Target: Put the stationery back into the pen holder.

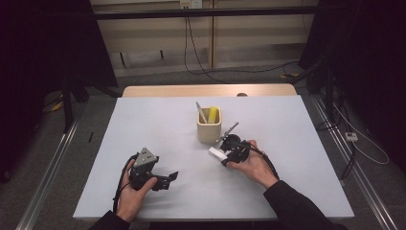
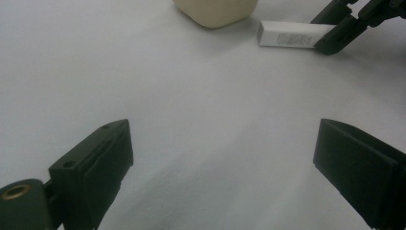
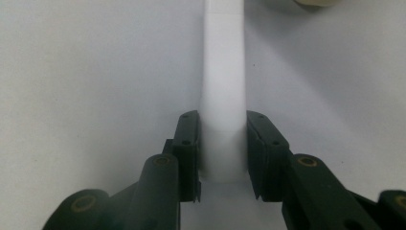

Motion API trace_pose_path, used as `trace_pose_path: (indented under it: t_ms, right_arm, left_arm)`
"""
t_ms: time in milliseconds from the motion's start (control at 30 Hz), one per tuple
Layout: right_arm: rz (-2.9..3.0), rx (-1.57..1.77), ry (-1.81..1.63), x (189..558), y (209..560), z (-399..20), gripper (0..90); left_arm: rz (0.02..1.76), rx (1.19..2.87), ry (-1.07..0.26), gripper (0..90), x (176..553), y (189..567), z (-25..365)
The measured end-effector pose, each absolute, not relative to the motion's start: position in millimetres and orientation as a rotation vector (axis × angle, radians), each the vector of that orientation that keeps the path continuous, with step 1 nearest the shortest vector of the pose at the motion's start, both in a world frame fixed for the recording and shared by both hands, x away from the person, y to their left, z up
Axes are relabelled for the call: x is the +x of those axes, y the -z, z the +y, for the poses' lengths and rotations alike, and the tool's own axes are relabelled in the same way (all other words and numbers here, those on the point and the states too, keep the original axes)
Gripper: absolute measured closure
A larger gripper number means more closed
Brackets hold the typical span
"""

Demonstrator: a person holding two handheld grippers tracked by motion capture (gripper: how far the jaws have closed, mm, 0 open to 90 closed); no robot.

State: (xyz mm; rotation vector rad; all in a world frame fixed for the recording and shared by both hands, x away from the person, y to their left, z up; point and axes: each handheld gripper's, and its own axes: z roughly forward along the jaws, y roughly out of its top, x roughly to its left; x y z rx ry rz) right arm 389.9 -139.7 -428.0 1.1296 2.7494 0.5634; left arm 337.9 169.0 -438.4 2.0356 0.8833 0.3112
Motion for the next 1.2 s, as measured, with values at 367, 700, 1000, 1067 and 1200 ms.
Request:
trace_pose_path:
  t_ms: [367, 700, 1000, 1067, 1200]
  right_arm:
    - [2.721, 1.115, -0.660, 388.3, 418.2, -147.8, 68.6]
    - [2.748, 1.080, -0.759, 387.1, 410.4, -161.8, 68.6]
    - [2.772, 0.995, -0.837, 377.4, 402.6, -170.9, 68.6]
    - [2.786, 0.984, -0.851, 374.7, 402.7, -172.9, 68.6]
    - [2.806, 0.965, -0.867, 371.7, 403.0, -173.9, 68.6]
  left_arm:
    - [0.889, 2.030, -0.310, 6.2, 337.6, 438.3, 169.3]
    - [0.904, 2.005, -0.322, 5.4, 339.3, 436.3, 173.0]
    - [0.869, 2.008, -0.326, 6.3, 339.2, 432.9, 172.1]
    - [0.850, 2.019, -0.332, 6.3, 338.7, 431.8, 170.1]
    - [0.824, 2.032, -0.319, 6.3, 336.6, 429.9, 164.1]
